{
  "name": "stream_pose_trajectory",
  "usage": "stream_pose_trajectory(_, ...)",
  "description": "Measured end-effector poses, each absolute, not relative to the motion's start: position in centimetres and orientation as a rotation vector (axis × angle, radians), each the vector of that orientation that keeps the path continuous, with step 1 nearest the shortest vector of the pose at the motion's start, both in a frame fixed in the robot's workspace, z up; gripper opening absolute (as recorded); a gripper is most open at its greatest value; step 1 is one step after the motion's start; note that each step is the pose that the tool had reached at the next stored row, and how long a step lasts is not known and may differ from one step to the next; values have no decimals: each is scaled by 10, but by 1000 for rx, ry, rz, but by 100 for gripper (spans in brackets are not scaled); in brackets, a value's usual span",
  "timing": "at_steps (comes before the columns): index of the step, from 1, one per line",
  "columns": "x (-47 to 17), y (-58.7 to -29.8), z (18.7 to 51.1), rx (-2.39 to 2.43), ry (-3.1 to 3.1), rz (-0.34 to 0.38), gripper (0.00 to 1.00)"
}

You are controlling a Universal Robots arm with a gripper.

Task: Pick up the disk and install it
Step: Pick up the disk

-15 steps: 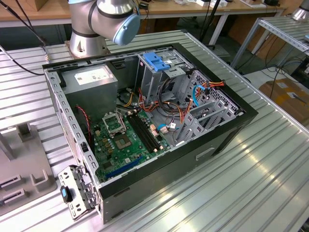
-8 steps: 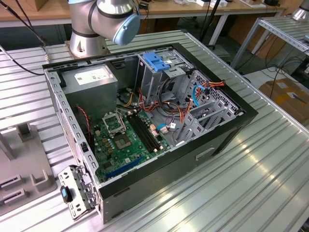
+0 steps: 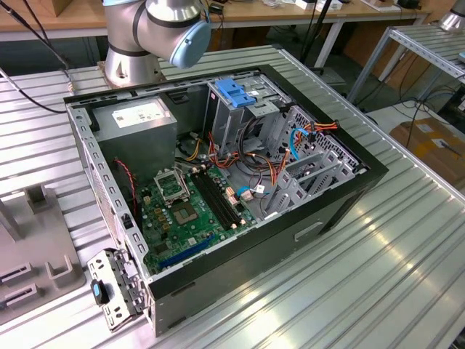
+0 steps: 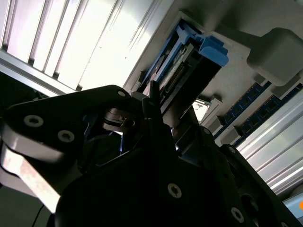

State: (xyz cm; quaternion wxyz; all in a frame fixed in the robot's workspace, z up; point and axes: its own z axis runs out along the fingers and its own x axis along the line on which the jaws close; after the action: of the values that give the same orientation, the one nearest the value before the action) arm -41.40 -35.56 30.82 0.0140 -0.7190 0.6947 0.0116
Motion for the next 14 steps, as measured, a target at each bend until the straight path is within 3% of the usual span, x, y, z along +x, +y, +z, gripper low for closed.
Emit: stream_pose_trajectory(14,-414,-356,323,-2239,2163,36,35)
